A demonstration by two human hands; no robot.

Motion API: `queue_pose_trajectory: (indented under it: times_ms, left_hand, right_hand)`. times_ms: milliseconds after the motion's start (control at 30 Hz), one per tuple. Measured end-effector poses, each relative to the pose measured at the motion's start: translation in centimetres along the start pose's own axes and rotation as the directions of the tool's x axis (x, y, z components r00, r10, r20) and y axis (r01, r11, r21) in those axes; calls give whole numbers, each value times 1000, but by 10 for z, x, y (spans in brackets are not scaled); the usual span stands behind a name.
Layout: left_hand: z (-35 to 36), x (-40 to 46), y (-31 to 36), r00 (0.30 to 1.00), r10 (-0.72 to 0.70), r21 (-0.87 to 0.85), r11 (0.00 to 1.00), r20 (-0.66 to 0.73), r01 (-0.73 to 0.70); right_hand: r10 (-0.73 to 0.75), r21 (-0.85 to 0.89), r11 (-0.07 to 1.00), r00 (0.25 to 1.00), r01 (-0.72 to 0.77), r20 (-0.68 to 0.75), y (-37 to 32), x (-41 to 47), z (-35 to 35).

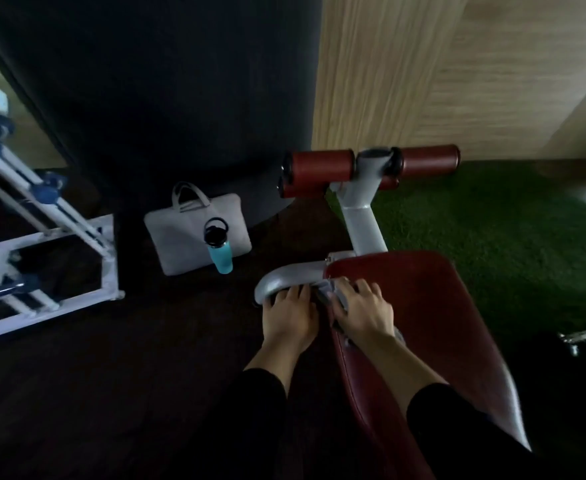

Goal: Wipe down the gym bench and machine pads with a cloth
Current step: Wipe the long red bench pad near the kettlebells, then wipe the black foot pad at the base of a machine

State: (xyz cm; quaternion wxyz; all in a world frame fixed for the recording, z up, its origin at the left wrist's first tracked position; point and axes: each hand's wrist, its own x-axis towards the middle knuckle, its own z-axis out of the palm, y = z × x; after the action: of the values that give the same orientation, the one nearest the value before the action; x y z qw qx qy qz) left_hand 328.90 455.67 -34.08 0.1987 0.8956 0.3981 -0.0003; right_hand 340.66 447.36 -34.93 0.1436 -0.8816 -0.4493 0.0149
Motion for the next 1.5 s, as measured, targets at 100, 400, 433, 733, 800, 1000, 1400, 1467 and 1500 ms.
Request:
queue_pose_trajectory:
  times_ms: [100, 400, 433, 733, 800, 1000, 1400, 1467, 1500]
  left_hand:
    - [-56, -49, -2, 996, -90, 8, 996, 26, 90]
    - [-181, -229, -12, 921, -385, 114, 919, 65, 376]
    - [-185, -247, -14, 904, -421, 109, 904, 66, 413]
    - [-193, -414, -67, 666, -746, 41, 665, -5, 745]
    - [-196, -448, -85, 598, -802, 8, 597, -7, 802]
    - [-211, -536, -159, 400, -916, -102, 399, -10, 911]
    - [-264, -698, -351, 220, -975, -161, 214, 15, 963]
    - [-270, -715, -378, 186, -982, -190, 175, 39, 966]
    - [-272, -721, -391, 166, -985, -204, 155, 39, 967]
  right_hand:
    - [-54, 36, 998, 998, 52, 37, -43, -25, -56]
    - [-231, -73, 961, 921, 266, 313, -170, -133, -176]
    - [-300, -61, 942, 908, 331, 293, -179, -147, -176]
    - [-579, -3, 767, 693, 642, 429, -284, -249, -179]
    - [-647, 30, 697, 611, 716, 456, -313, -274, -175]
    - [-784, 107, 483, 375, 869, 495, -419, -337, -150]
    - [-884, 217, 290, 174, 932, 435, -641, -456, -92]
    - [-901, 250, 268, 150, 930, 407, -673, -468, -84]
    - [-906, 262, 254, 134, 931, 402, -688, -473, -79]
